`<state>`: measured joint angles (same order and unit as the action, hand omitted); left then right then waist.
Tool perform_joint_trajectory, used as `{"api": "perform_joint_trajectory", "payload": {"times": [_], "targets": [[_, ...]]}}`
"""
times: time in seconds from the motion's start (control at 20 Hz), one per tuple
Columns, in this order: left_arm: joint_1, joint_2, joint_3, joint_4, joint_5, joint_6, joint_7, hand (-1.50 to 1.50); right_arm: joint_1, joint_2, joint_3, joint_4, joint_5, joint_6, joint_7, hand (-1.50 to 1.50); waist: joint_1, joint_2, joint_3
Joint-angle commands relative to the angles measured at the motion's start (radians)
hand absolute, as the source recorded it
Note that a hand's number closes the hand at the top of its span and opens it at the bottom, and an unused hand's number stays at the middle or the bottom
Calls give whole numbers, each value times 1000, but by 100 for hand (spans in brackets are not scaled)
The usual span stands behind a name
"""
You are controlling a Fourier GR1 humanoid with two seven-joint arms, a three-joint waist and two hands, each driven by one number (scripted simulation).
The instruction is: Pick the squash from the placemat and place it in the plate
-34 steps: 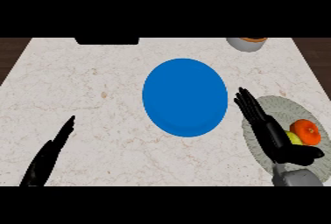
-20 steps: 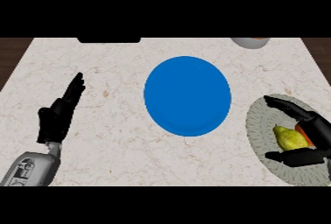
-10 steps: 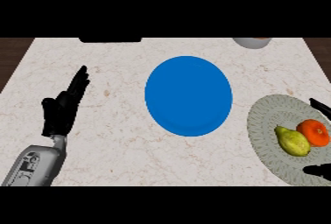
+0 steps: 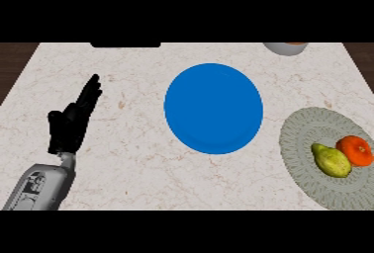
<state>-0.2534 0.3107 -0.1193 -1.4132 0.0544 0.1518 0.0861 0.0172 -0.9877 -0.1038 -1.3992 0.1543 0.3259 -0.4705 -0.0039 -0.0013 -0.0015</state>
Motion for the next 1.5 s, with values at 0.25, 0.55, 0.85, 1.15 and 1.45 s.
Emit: {"api": "perform_joint_trajectory", "payload": {"times": [0.25,0.55,0.85,1.15,1.45], "targets": [[15,-36,2,-8,-36,-4,1,0,-95,-51,42,16,124,148,169,-150,9,2,1],[-5,-54,27,18,-68,-23,-9,0,-170,34,70,164,249,168,97,-150,10,2,2],[-48,-38,74,29,-53,-61,8,0,-166,108,144,201,410,92,109,-150,8,3,2],[22,-101,38,-10,-105,-30,6,0,-234,126,151,374,512,88,13,-150,12,3,2],[26,-101,79,10,-109,-67,-36,0,-290,209,152,519,620,15,-34,-150,9,3,2]]}}
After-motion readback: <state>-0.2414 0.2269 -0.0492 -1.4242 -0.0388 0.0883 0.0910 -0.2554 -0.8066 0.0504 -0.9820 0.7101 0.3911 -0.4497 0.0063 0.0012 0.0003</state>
